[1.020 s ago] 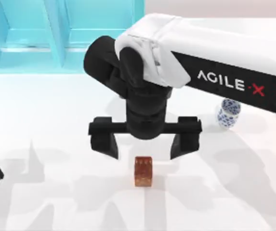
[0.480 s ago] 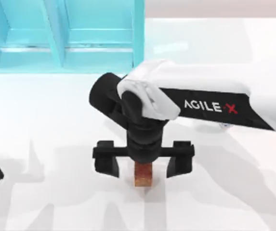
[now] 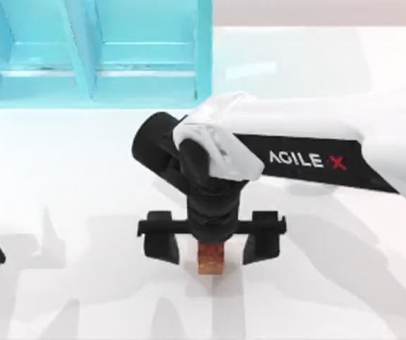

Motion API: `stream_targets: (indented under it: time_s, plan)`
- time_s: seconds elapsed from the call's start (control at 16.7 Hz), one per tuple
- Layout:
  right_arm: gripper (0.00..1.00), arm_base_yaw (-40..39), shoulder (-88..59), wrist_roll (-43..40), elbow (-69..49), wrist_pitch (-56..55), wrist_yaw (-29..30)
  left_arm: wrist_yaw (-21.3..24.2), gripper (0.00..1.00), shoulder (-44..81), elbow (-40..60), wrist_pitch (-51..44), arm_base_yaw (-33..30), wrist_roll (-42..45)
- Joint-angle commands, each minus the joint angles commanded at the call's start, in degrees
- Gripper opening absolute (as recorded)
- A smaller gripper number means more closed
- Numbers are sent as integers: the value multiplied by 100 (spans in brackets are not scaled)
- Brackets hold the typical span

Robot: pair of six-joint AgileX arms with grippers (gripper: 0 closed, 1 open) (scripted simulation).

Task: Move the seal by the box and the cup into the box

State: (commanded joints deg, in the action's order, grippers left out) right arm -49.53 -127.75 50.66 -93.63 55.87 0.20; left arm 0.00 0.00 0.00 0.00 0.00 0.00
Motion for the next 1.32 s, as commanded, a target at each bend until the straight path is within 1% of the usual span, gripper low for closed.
stream_targets:
  time_s: [0.6, 0.66, 1.14, 1.32]
  plan:
    - [2, 0, 0, 0, 0, 0, 0, 0, 100, 0, 0, 0, 0, 0]
    - [0, 0, 0, 0, 0, 0, 0, 0, 100, 0, 0, 0, 0, 0]
    - [0, 14, 10, 3, 1, -1, 3, 0, 100, 0, 0, 0, 0, 0]
    - [0, 134, 238, -151, 106, 156, 5, 0, 100, 0, 0, 0, 0, 0]
